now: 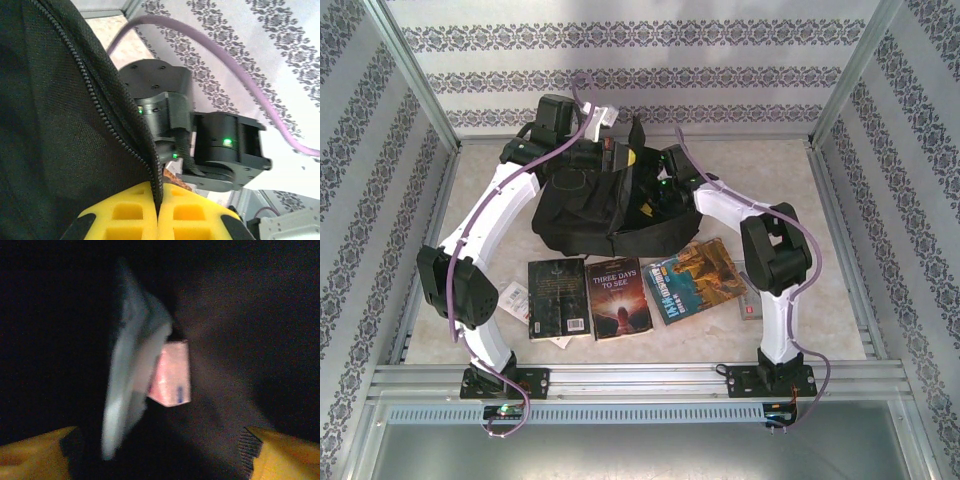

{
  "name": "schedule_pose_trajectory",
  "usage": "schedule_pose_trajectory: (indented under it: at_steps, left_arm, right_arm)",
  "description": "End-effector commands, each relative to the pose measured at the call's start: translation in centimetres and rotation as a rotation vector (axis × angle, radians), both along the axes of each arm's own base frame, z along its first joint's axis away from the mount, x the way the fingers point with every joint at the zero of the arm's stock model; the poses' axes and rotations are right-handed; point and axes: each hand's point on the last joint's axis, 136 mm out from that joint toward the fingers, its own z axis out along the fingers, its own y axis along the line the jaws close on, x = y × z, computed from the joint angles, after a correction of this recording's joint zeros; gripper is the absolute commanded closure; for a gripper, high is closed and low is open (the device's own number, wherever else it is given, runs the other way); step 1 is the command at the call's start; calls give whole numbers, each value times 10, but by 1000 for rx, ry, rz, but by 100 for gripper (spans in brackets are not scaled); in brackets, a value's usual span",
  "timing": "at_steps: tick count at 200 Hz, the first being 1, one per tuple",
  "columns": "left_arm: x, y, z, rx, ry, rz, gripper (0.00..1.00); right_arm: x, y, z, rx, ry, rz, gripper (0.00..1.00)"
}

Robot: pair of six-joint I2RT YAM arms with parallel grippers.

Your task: Pack books, pencil case, and school supplies into a backpack

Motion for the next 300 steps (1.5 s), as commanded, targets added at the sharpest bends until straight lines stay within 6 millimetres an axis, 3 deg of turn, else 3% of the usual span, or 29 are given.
schedule_pose_trajectory:
  at_steps: [1, 42, 75, 103, 130, 170, 197, 215, 245, 278, 300]
  left_arm:
    - [11, 7, -4, 30, -10, 64, 100]
    - [24, 17, -29, 83, 53, 161, 100]
    - [26, 15, -50, 70, 146, 186, 100]
    - [24, 15, -70, 58, 202, 203, 100]
    - [20, 14, -80, 48, 235, 200, 100]
    - [16, 16, -93, 30, 245, 222, 100]
    - [16, 13, -100, -2, 269, 221, 100]
    - [16, 11, -98, -15, 273, 218, 100]
    - [15, 13, -99, -9, 273, 223, 100]
    - [14, 10, -104, -16, 295, 210, 100]
    - [13, 10, -103, -16, 296, 207, 100]
  right_arm:
    - [-7, -23, 65, -154, -221, 51, 17]
    - [-40, -75, 90, -360, -313, 47, 19]
    - [-77, -125, 96, -501, -313, -37, 24]
    - [-116, -142, 97, -543, -341, -3, 22]
    - [-160, -159, 70, -614, -267, 35, 23]
    - [-230, -206, 3, -716, -18, -71, 19]
    - [-265, -236, -25, -800, 95, -102, 17]
    - [-281, -236, -38, -768, 135, -86, 16]
    - [-293, -221, -51, -598, 165, -72, 16]
    - [-286, -207, -39, -290, 101, -160, 19]
    - [-278, -219, -25, -212, 45, -232, 20]
